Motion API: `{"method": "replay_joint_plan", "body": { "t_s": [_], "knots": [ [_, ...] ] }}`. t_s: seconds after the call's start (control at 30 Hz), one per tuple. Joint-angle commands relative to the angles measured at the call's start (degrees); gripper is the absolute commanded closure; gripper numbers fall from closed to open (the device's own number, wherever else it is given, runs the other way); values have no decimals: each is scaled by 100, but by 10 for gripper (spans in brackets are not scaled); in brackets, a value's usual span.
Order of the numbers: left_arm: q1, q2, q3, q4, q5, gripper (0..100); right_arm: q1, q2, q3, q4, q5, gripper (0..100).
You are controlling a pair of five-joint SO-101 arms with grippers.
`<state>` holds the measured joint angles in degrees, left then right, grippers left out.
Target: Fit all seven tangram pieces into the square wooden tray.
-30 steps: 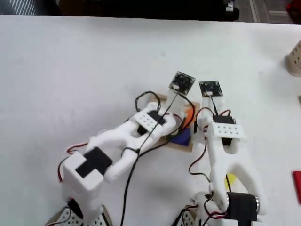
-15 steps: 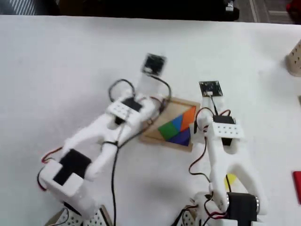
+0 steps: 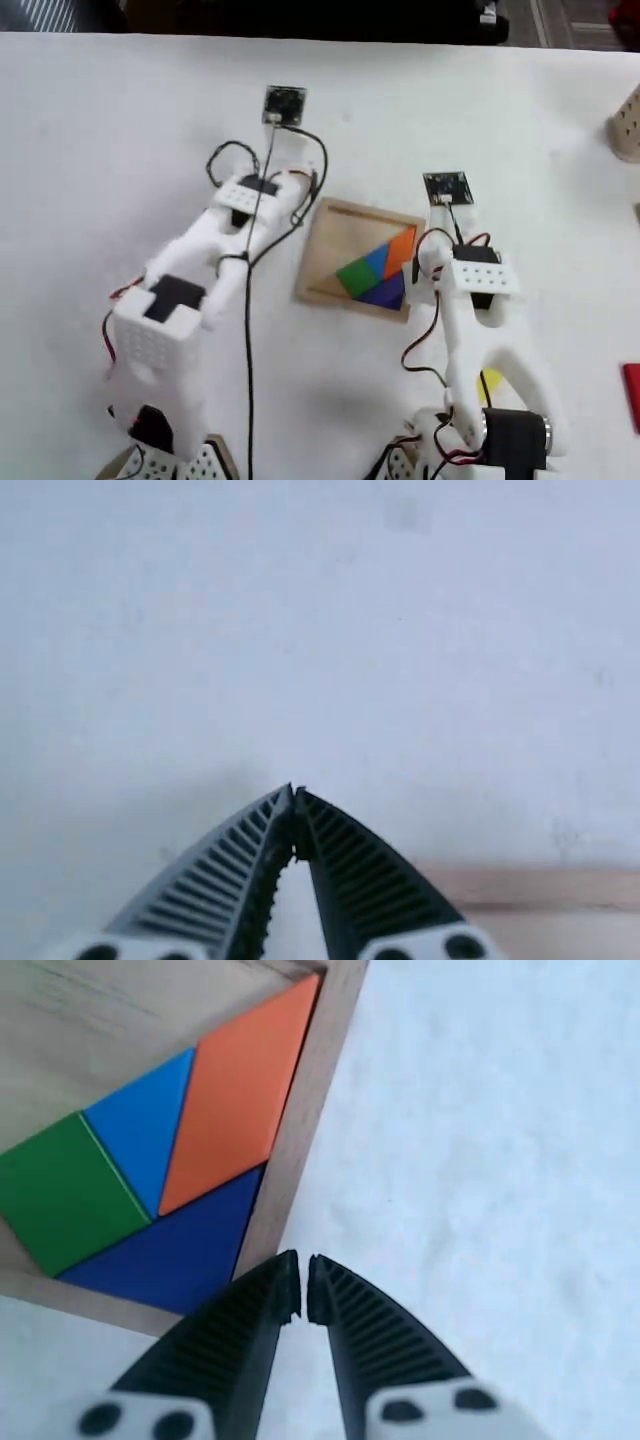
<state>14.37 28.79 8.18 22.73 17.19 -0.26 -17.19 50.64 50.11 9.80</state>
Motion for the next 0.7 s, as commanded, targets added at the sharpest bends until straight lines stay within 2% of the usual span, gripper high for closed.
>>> {"method": "replay_joint_plan", "body": {
  "t_s": [0.0, 0.57, 0.67],
  "knots": [
    [382, 198, -536, 35, -141, 978, -13, -163, -35, -92, -9, 978],
    [655, 189, -580, 1697, -97, 979, -13, -163, -53, -92, -9, 978],
    [681, -22, -519, 2066, 176, 979, -13, -163, -53, -101, -9, 978]
  ]
}}
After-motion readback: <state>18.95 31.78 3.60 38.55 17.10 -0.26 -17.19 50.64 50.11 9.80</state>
